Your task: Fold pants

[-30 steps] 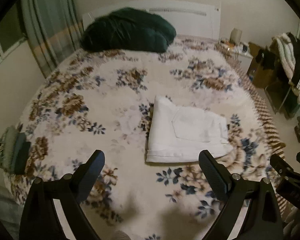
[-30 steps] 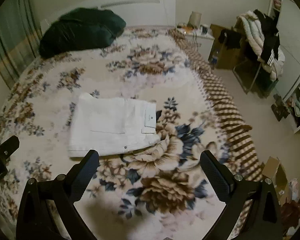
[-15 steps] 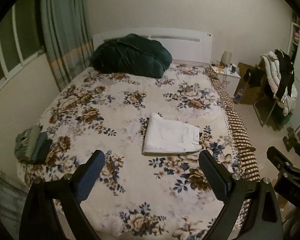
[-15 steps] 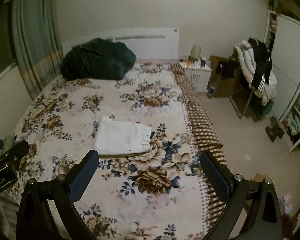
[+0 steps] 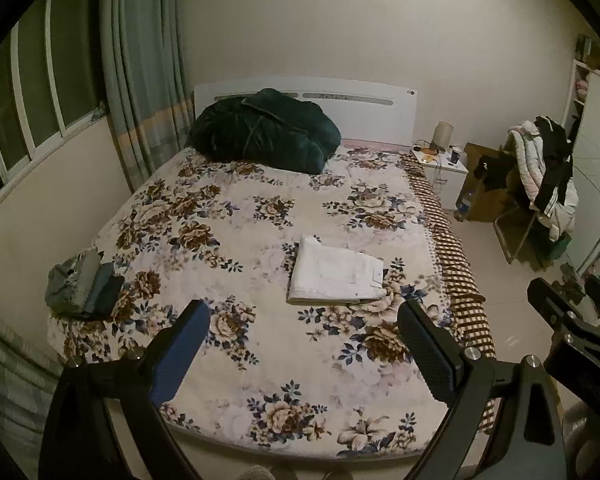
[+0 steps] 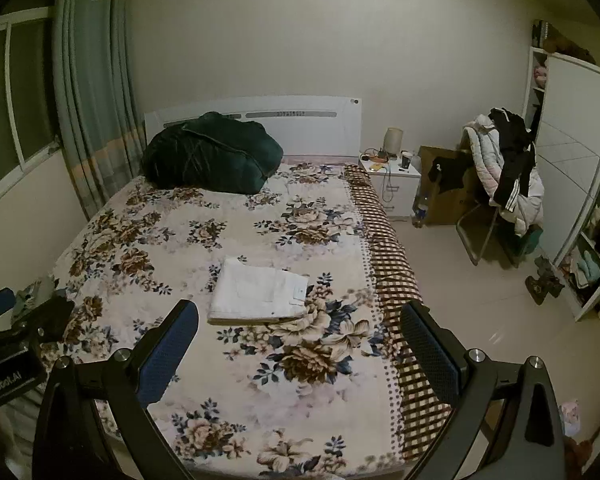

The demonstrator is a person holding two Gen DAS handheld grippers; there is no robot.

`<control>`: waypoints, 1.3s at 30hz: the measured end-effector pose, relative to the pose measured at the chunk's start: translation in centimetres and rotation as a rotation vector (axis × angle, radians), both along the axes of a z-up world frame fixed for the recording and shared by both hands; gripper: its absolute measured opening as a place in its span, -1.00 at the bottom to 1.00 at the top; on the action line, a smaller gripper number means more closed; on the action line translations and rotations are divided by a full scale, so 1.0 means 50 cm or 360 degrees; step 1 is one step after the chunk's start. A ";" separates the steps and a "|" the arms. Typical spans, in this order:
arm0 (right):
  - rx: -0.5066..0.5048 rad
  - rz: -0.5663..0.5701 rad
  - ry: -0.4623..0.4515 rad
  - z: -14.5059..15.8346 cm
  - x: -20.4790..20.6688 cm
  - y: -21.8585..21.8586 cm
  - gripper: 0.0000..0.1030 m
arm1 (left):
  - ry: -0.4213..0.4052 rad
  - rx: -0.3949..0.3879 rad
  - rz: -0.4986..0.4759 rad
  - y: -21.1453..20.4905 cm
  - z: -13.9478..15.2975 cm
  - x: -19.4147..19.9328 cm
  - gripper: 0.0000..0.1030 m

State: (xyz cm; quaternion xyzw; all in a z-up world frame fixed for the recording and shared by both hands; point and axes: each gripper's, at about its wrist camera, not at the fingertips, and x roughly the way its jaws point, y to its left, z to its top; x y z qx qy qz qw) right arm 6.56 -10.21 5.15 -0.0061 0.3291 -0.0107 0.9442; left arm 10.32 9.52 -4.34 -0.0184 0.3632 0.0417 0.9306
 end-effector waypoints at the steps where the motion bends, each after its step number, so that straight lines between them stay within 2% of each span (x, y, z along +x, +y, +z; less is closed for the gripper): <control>1: -0.0005 -0.0001 -0.0006 0.011 -0.014 0.005 0.99 | -0.0004 -0.0002 -0.0008 0.002 0.003 -0.009 0.87; 3: -0.0013 0.0002 -0.0020 0.022 -0.026 0.011 1.00 | -0.0015 -0.0005 -0.0014 0.003 0.007 -0.021 0.91; 4: -0.0017 0.0005 -0.0027 0.029 -0.034 0.014 1.00 | -0.0024 -0.0007 -0.0016 0.006 0.009 -0.025 1.00; 9: -0.0029 -0.0009 -0.0029 0.044 -0.055 0.022 1.00 | -0.0026 0.0013 -0.0028 0.004 0.016 -0.037 1.00; 19: -0.0004 -0.0045 0.0044 0.018 0.015 0.008 1.00 | 0.0035 0.0023 -0.0023 0.003 0.004 -0.010 1.00; 39: -0.0029 -0.0008 0.0084 -0.020 0.045 0.025 1.00 | 0.0038 0.0036 0.0018 0.019 -0.003 0.001 1.00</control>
